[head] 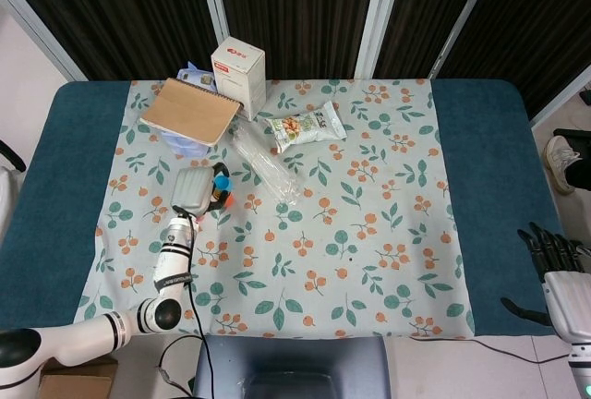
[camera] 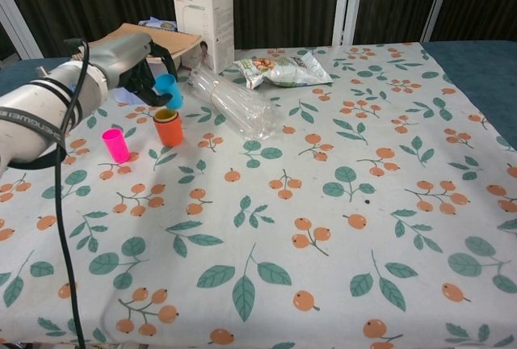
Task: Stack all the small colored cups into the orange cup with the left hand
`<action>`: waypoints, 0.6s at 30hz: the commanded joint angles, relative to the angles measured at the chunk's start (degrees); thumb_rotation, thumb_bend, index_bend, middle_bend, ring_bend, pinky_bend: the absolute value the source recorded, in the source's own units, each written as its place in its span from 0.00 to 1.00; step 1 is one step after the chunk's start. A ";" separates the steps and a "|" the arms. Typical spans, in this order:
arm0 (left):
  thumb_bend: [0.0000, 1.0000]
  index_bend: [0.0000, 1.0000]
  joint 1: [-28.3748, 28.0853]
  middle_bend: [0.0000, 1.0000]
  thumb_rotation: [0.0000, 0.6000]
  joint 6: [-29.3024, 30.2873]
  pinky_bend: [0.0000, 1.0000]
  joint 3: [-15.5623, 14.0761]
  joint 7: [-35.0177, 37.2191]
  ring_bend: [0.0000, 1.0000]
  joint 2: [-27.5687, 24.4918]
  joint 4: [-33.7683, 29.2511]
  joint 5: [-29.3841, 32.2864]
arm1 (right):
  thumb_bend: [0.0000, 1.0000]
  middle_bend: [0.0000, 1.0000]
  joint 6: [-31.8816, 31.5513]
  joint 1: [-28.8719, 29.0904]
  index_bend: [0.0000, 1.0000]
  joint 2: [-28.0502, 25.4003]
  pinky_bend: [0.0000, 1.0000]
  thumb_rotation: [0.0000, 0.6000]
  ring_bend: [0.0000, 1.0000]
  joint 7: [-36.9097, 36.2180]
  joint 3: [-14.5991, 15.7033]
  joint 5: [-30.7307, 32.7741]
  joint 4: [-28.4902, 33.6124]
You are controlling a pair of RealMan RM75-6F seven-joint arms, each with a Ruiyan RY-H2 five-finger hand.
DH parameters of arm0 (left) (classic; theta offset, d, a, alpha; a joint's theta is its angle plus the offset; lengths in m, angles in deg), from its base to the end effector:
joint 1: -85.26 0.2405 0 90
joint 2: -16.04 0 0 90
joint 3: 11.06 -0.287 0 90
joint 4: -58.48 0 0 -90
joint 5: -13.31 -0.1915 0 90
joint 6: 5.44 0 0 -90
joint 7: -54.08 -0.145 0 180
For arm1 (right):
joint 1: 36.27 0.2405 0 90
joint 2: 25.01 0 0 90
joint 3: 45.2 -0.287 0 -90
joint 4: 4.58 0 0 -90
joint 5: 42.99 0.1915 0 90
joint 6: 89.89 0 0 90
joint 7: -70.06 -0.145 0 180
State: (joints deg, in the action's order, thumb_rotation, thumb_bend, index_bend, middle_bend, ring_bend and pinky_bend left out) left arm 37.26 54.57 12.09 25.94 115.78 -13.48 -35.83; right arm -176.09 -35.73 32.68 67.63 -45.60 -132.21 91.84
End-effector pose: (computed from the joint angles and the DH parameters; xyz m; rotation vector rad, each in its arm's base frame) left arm -0.1447 0.4237 -0.0027 -1.5099 -0.9937 -0.9707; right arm -0.3302 -0.1492 0.2147 1.4003 -0.9467 0.8647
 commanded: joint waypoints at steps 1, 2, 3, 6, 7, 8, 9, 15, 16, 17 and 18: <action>0.36 0.51 -0.29 1.00 1.00 -0.17 1.00 -0.42 0.21 1.00 0.39 0.74 0.06 | 0.20 0.00 -0.13 -0.06 0.00 -0.04 0.00 1.00 0.00 0.03 0.09 -0.22 0.05; 0.36 0.51 -0.36 1.00 1.00 -0.17 1.00 -0.61 0.27 1.00 0.54 1.09 0.08 | 0.20 0.00 -0.29 -0.12 0.00 -0.05 0.00 1.00 0.00 -0.01 0.11 -0.34 0.08; 0.36 0.51 -0.39 1.00 1.00 -0.24 1.00 -0.76 0.33 1.00 0.60 1.30 0.14 | 0.20 0.00 -0.45 -0.19 0.00 -0.06 0.00 1.00 0.00 -0.06 0.10 -0.37 0.07; 0.36 0.51 -0.43 1.00 1.00 -0.37 1.00 -1.27 0.32 1.00 0.71 1.95 0.29 | 0.20 0.00 -0.76 -0.33 0.00 -0.07 0.00 1.00 0.00 -0.19 -0.02 -0.27 -0.01; 0.36 0.51 -0.44 1.00 1.00 -0.38 1.00 -1.34 0.41 1.00 0.73 2.09 0.34 | 0.20 0.00 -0.77 -0.34 0.00 -0.07 0.00 1.00 0.00 -0.20 -0.02 -0.28 -0.02; 0.36 0.51 -0.49 1.00 1.00 -0.36 1.00 -1.39 0.50 1.00 0.79 2.37 0.37 | 0.20 0.00 -0.72 -0.31 0.00 -0.08 0.00 1.00 0.00 -0.19 -0.01 -0.31 -0.03; 0.37 0.51 -0.51 1.00 1.00 -0.40 1.00 -1.44 0.60 1.00 0.84 2.53 0.44 | 0.20 0.00 -0.70 -0.31 0.00 -0.08 0.00 1.00 0.00 -0.21 0.00 -0.33 -0.02; 0.37 0.50 -0.52 1.00 1.00 -0.82 1.00 -2.08 0.81 1.00 0.83 3.18 0.76 | 0.20 0.00 -0.68 -0.29 0.00 -0.02 0.00 1.00 0.00 -0.05 -0.07 -0.28 0.00; 0.37 0.50 -0.50 1.00 1.00 -0.92 1.00 -2.15 0.87 1.00 0.79 3.23 0.82 | 0.20 0.00 -0.70 -0.29 0.00 0.00 0.00 1.00 0.00 -0.02 -0.07 -0.30 0.00; 0.37 0.50 -0.46 1.00 1.00 -1.04 1.00 -2.25 0.90 1.00 0.72 3.27 0.96 | 0.20 0.00 -0.72 -0.30 0.00 0.02 0.00 1.00 0.00 0.03 -0.08 -0.30 0.01; 0.37 0.49 -0.45 1.00 1.00 -1.12 1.00 -2.38 0.76 1.00 0.65 3.31 1.07 | 0.20 0.00 -0.74 -0.31 0.00 0.03 0.00 1.00 0.00 0.06 -0.07 -0.31 0.02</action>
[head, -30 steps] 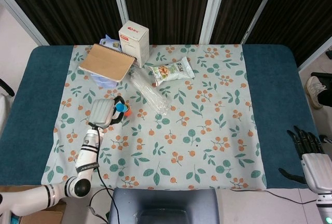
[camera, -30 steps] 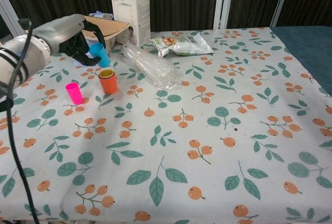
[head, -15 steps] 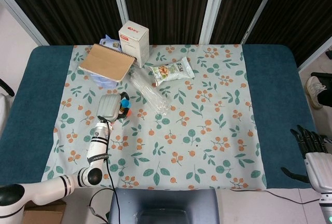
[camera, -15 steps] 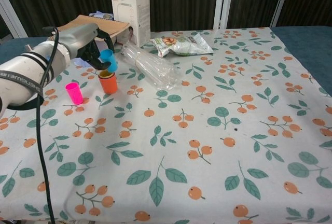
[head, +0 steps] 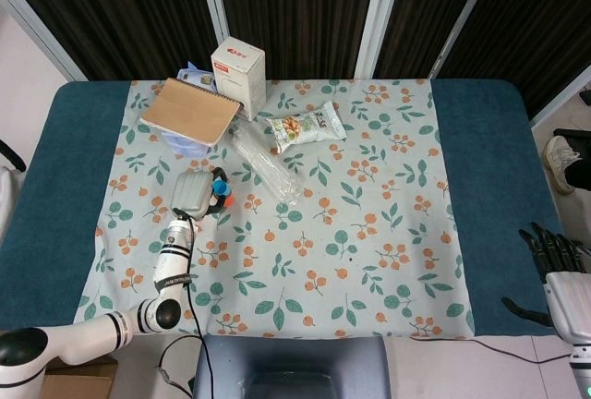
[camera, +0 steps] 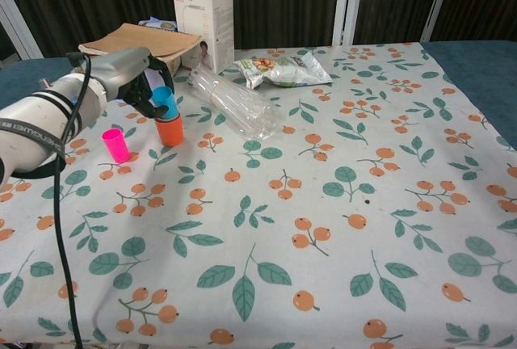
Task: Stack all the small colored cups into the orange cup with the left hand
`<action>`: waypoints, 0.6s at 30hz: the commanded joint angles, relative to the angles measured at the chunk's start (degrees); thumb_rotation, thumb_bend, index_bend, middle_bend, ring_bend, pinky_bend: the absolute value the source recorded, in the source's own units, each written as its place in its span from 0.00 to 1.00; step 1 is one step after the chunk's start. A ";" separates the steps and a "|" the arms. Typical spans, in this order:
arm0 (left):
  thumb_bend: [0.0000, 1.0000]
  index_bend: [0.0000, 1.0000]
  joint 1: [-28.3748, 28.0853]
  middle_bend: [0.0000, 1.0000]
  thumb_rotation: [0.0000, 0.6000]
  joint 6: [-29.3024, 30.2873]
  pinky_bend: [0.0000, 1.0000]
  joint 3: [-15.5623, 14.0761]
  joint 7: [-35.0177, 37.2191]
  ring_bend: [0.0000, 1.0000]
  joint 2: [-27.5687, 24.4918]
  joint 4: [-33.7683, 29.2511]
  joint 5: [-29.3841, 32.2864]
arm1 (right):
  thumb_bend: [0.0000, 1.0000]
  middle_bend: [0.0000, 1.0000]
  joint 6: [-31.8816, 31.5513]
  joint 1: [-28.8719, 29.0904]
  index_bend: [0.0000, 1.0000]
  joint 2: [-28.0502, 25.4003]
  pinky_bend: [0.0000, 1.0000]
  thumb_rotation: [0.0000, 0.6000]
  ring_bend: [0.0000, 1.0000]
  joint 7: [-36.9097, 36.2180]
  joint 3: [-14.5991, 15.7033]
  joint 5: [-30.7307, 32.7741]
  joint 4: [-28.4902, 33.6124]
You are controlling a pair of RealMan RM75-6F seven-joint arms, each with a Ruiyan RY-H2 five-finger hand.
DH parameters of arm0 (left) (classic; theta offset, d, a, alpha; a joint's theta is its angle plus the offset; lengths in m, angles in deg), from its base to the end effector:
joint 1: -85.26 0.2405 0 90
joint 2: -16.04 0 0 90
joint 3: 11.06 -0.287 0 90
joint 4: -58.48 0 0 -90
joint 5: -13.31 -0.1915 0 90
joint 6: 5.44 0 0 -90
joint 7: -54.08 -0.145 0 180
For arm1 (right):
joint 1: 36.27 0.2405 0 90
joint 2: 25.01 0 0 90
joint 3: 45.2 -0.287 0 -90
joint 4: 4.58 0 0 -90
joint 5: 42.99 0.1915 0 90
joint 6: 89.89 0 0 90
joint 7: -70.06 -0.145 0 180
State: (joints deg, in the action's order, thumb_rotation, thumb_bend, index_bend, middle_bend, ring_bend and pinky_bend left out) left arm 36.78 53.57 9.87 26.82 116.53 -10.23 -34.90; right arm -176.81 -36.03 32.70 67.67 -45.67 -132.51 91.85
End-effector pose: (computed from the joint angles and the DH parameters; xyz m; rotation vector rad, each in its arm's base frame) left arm -0.1567 0.4250 -0.0110 -1.5255 -0.9926 -0.9178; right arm -0.3294 -0.1478 0.2160 1.3951 -0.9374 0.8723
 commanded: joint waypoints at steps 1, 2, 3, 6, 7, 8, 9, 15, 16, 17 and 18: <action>0.37 0.47 0.04 1.00 1.00 -0.29 1.00 -0.28 -0.28 1.00 -0.19 0.05 0.31 | 0.20 0.00 -0.02 -0.01 0.00 0.02 0.00 1.00 0.00 0.05 0.00 -0.02 0.01; 0.37 0.45 0.10 1.00 1.00 -0.53 1.00 -0.42 -0.42 1.00 -0.35 -0.13 0.63 | 0.20 0.00 0.01 -0.01 0.00 0.04 0.00 1.00 0.00 0.08 -0.01 0.02 0.02; 0.37 0.39 0.14 1.00 1.00 -0.67 1.00 -0.53 -0.56 1.00 -0.50 -0.34 0.83 | 0.20 0.00 0.06 0.01 0.00 0.06 0.00 1.00 0.00 0.13 -0.01 0.03 0.02; 0.37 0.09 0.43 1.00 1.00 -0.48 1.00 -0.73 -0.57 1.00 -1.09 -1.45 1.03 | 0.20 0.00 0.09 0.03 0.00 0.10 0.00 1.00 0.00 0.27 0.02 -0.05 0.03; 0.37 0.04 0.65 1.00 1.00 -0.24 1.00 -0.91 -0.53 1.00 -1.44 -2.17 0.89 | 0.20 0.00 0.07 0.03 0.00 0.13 0.00 1.00 0.00 0.33 0.03 -0.09 0.03; 0.37 0.01 0.85 1.00 1.00 0.01 1.00 -1.09 -0.51 1.00 -1.77 -2.84 0.68 | 0.20 0.00 0.04 0.02 0.00 0.15 0.00 1.00 0.00 0.37 0.03 -0.12 0.02; 0.36 0.00 1.11 1.00 1.00 0.34 1.00 -1.32 -0.42 1.00 -2.15 -3.63 0.34 | 0.20 0.00 0.02 0.01 0.00 0.18 0.00 1.00 0.00 0.43 0.03 -0.14 -0.01; 0.36 0.03 4.72 1.00 1.00 2.55 1.00 -4.33 0.49 1.00 -7.75 -13.07 -2.63 | 0.20 0.00 0.34 0.12 0.00 0.39 0.00 1.00 0.00 0.94 0.26 -0.47 0.02; 0.36 0.06 5.46 1.00 1.00 2.90 1.00 -4.92 0.56 1.00 -8.82 -14.56 -2.90 | 0.20 0.00 0.32 0.12 0.00 0.40 0.00 1.00 0.00 0.99 0.30 -0.56 0.02; 0.36 0.09 6.46 1.00 1.00 3.35 1.00 -5.79 0.57 1.00 -10.20 -16.30 -3.15 | 0.20 0.00 0.28 0.10 0.00 0.42 0.00 1.00 0.00 1.01 0.36 -0.69 0.02; 0.35 0.11 7.16 1.00 1.00 3.59 1.00 -6.43 0.64 1.00 -11.13 -17.33 -3.27 | 0.20 0.00 0.21 0.07 0.00 0.44 0.00 1.00 0.00 1.00 0.39 -0.77 0.03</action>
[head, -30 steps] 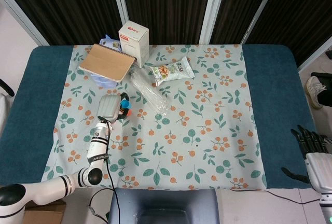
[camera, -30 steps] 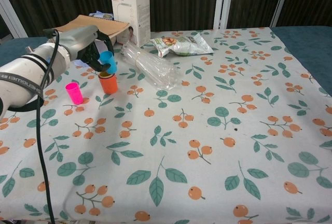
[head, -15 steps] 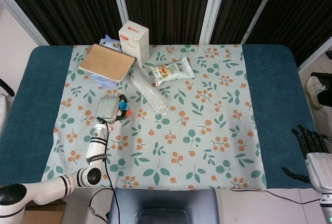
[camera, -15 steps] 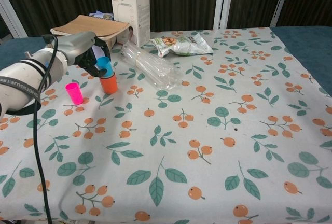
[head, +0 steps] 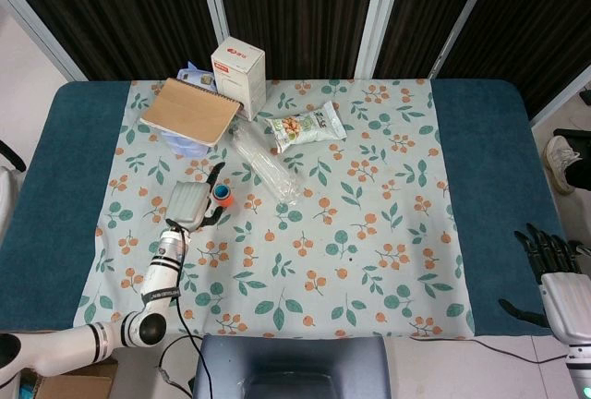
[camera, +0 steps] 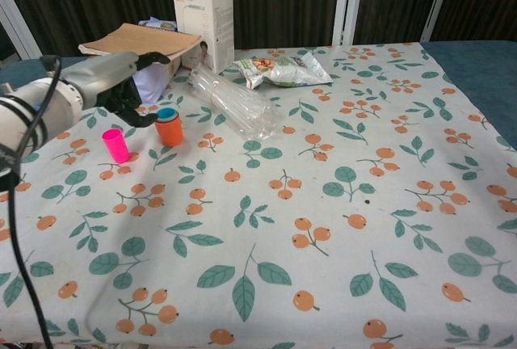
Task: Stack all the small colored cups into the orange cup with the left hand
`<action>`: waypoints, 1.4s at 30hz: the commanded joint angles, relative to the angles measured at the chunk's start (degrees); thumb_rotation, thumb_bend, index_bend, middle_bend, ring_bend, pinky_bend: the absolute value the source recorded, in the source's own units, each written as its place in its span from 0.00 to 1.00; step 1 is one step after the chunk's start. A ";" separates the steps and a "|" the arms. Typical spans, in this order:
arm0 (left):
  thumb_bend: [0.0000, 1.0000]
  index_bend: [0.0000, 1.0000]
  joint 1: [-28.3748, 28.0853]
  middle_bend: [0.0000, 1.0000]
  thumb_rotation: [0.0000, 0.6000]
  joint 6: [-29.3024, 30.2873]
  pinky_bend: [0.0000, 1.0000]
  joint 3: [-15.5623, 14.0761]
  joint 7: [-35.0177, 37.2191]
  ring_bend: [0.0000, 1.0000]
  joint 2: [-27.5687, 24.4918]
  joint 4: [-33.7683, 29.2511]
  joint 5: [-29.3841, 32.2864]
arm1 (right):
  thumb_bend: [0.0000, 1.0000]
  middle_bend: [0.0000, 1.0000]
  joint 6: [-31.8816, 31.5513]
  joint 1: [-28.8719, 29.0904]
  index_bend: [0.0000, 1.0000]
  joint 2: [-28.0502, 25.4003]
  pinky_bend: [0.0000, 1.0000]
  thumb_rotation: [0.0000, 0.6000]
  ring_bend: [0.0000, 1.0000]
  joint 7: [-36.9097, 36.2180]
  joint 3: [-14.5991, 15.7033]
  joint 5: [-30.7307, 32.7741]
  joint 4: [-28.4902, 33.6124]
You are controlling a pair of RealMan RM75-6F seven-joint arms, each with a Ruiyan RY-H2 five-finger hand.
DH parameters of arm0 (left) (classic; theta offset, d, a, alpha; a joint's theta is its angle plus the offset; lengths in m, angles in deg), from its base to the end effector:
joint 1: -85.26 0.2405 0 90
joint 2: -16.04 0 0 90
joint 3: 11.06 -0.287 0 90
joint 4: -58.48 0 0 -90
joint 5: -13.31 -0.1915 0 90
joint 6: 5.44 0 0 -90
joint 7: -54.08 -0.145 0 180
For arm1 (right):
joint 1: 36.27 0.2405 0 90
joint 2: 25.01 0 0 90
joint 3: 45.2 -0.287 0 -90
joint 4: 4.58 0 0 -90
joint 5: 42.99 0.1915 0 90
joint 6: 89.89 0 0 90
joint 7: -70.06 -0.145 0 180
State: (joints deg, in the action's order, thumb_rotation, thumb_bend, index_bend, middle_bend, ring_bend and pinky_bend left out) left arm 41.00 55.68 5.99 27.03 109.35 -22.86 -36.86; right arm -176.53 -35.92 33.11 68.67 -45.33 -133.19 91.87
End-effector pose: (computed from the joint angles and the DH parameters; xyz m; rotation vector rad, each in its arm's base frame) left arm -0.1668 0.3936 0.0105 -1.5929 -1.0127 -0.9266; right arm -0.3281 -0.1472 0.2115 1.4157 -0.9329 0.8653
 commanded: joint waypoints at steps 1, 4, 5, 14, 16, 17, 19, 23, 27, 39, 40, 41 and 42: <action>0.35 0.13 3.58 1.00 1.00 1.64 1.00 -3.24 0.41 1.00 -4.76 -5.46 -1.40 | 0.20 0.00 -0.14 -0.05 0.00 0.05 0.00 1.00 0.00 0.05 0.05 -0.15 -0.01; 0.36 0.18 5.20 1.00 1.00 1.86 1.00 -5.09 0.74 1.00 -6.21 -6.04 -1.59 | 0.20 0.00 -0.10 -0.04 0.00 0.18 0.00 1.00 0.00 0.22 0.22 -0.47 0.03; 0.35 0.19 5.46 1.00 1.00 1.82 1.00 -5.38 0.97 1.00 -6.21 -5.63 -1.59 | 0.20 0.00 -0.09 -0.03 0.00 0.22 0.00 1.00 0.00 0.31 0.28 -0.59 0.05; 0.36 0.29 6.02 1.00 1.00 1.66 1.00 -6.67 2.49 1.00 -2.32 1.78 -3.06 | 0.20 0.00 -0.24 -0.07 0.00 0.44 0.00 1.00 0.00 0.68 0.39 -0.88 0.03; 0.36 0.30 5.93 1.00 1.00 1.38 1.00 -6.60 2.88 1.00 -1.27 3.62 -3.31 | 0.20 0.00 -0.19 -0.07 0.00 0.41 0.00 1.00 0.00 0.86 0.34 -0.70 -0.02; 0.36 0.30 5.87 1.00 1.00 1.08 1.00 -6.51 3.01 1.00 -0.88 4.33 -3.16 | 0.20 0.00 -0.16 -0.07 0.00 0.40 0.00 1.00 0.00 0.91 0.32 -0.64 -0.01; 0.36 0.31 5.70 1.00 1.00 0.36 1.00 -6.24 3.22 1.00 -0.23 5.63 -2.74 | 0.20 0.00 -0.12 -0.06 0.00 0.35 0.00 1.00 0.00 0.85 0.31 -0.57 0.05; 0.36 0.32 5.54 1.00 1.00 -0.11 1.00 -5.97 3.35 1.00 0.35 6.87 -2.58 | 0.20 0.00 -0.22 -0.11 0.00 0.31 0.00 1.00 0.00 0.83 0.28 -0.53 0.06; 0.36 0.34 5.29 1.00 1.00 -0.69 1.00 -5.27 4.18 1.00 1.36 9.51 -2.66 | 0.20 0.00 -0.19 -0.11 0.00 0.34 0.00 1.00 0.00 0.91 0.25 -0.45 0.05; 0.36 0.48 5.02 1.00 1.00 -2.67 1.00 -4.28 6.48 1.00 3.11 14.37 -3.54 | 0.20 0.00 0.05 -0.06 0.00 0.65 0.00 1.00 0.00 1.86 0.11 0.06 0.17; 0.36 0.48 5.03 1.00 1.00 -2.73 1.00 -4.22 6.59 1.00 3.13 14.42 -3.62 | 0.20 0.00 0.09 -0.04 0.00 0.69 0.00 1.00 0.00 1.89 0.10 0.09 0.16; 0.36 0.49 5.06 1.00 1.00 -2.69 1.00 -4.06 6.83 1.00 3.14 14.40 -3.76 | 0.20 0.00 0.13 -0.02 0.00 0.70 0.00 1.00 0.00 1.93 0.10 0.10 0.15; 0.36 0.50 5.07 1.00 1.00 -2.68 1.00 -3.90 7.04 1.00 3.13 14.34 -3.82 | 0.20 0.00 0.17 -0.01 0.00 0.69 0.00 1.00 0.00 1.96 0.10 0.12 0.14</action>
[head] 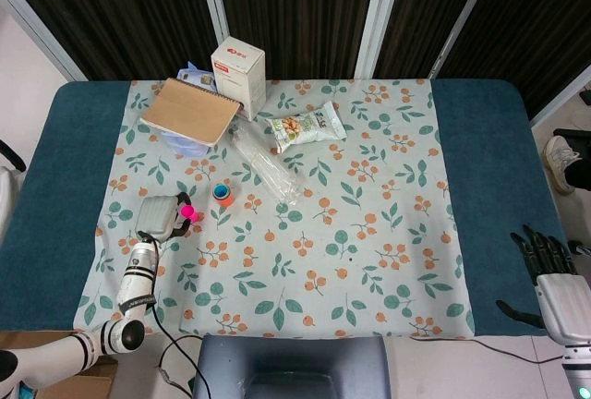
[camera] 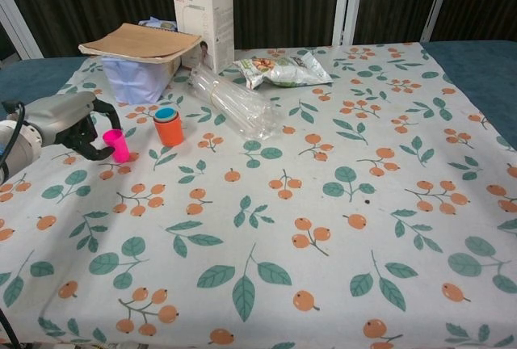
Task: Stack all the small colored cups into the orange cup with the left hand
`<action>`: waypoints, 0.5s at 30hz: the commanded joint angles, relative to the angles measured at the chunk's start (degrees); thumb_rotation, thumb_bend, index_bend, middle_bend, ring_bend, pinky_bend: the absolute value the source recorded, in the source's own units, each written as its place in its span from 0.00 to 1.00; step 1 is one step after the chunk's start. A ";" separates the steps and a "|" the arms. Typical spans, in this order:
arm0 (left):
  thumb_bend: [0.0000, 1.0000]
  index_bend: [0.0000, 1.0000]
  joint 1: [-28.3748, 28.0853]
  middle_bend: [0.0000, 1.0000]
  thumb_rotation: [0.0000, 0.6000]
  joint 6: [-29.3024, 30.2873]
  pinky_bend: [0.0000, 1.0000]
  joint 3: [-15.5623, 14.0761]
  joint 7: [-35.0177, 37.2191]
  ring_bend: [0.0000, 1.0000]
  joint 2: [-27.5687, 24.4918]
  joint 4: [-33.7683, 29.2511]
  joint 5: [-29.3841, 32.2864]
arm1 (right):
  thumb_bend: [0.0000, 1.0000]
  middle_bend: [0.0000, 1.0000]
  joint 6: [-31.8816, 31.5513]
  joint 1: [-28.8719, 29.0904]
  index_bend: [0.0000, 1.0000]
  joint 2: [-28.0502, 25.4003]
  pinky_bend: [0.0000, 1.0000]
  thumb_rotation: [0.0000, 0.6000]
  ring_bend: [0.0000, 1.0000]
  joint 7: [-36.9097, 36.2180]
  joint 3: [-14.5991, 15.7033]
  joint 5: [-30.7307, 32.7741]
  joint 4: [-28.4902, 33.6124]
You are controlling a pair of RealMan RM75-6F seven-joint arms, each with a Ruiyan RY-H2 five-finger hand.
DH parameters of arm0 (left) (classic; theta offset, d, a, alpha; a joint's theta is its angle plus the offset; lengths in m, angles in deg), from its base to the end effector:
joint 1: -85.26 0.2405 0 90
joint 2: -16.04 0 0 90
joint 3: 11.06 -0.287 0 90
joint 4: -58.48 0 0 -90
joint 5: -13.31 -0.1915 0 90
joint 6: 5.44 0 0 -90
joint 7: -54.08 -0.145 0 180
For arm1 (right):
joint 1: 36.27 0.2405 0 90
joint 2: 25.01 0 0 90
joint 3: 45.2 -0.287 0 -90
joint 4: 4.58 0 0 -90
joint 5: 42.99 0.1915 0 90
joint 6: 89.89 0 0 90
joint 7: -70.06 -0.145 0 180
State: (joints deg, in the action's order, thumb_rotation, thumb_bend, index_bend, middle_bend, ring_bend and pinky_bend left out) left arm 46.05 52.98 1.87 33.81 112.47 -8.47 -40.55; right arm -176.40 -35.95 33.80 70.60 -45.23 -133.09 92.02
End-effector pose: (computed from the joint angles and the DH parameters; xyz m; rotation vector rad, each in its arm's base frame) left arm -0.2445 0.3878 0.0006 -1.5358 -1.0092 -0.7754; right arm -0.3278 -0.1467 0.2069 1.4234 -0.9218 0.8476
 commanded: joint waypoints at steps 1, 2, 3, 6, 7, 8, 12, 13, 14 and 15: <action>0.36 0.50 0.01 1.00 1.00 0.01 1.00 0.45 0.51 1.00 -0.08 -0.25 -0.15 | 0.20 0.00 0.09 0.04 0.00 0.01 0.00 1.00 0.00 0.04 0.00 0.03 -0.01; 0.36 0.50 -0.05 1.00 1.00 0.15 1.00 0.97 0.95 1.00 -0.27 -0.71 -0.21 | 0.20 0.00 0.09 0.04 0.00 0.03 0.00 1.00 0.00 0.07 -0.01 0.05 -0.02; 0.36 0.51 -0.14 1.00 1.00 0.35 1.00 1.43 1.31 1.00 -0.50 -1.27 -0.37 | 0.20 0.00 0.09 0.04 0.00 0.04 0.00 1.00 0.00 0.11 0.00 0.04 -0.02; 0.36 0.51 -0.85 1.00 1.00 1.31 1.00 3.83 2.63 1.00 -1.43 -3.60 -0.68 | 0.20 0.00 0.21 0.07 0.00 0.06 0.00 1.00 0.00 0.21 0.05 0.03 0.00; 0.36 0.51 -1.13 1.00 1.00 1.70 1.00 4.56 2.75 1.00 -1.71 -4.40 -0.75 | 0.20 0.00 0.27 0.09 0.00 0.08 0.00 1.00 0.00 0.24 0.04 0.06 0.00; 0.36 0.51 -1.58 1.00 1.00 2.17 1.00 5.53 2.70 1.00 -1.98 -5.47 -0.69 | 0.20 0.00 0.34 0.12 0.00 0.11 0.00 1.00 0.00 0.33 0.04 0.11 -0.01; 0.36 0.51 -3.55 1.00 1.00 3.17 1.00 8.09 1.08 1.00 -1.80 -7.93 0.23 | 0.20 0.00 0.47 0.21 0.00 0.17 0.00 1.00 0.00 0.42 0.01 0.15 0.06; 0.36 0.51 -4.09 1.00 1.00 3.28 1.00 8.48 0.45 1.00 -1.51 -8.16 0.56 | 0.20 0.00 0.47 0.21 0.00 0.16 0.00 1.00 0.00 0.40 -0.01 0.18 0.05; 0.36 0.51 -4.79 1.00 1.00 3.37 1.00 8.85 -0.51 1.00 -1.05 -8.21 1.05 | 0.20 0.00 0.45 0.19 0.00 0.12 0.00 1.00 0.00 0.30 -0.01 0.21 0.03; 0.36 0.51 -5.28 1.00 1.00 3.46 1.00 9.10 -1.12 1.00 -0.62 -8.10 1.43 | 0.20 0.00 0.41 0.17 0.00 0.09 0.00 1.00 0.00 0.21 0.00 0.20 0.02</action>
State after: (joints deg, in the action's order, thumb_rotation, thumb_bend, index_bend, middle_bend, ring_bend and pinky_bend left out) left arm 41.68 56.11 10.29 33.69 111.24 -16.31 -39.83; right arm -175.99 -35.77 33.90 70.81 -45.23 -132.89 92.05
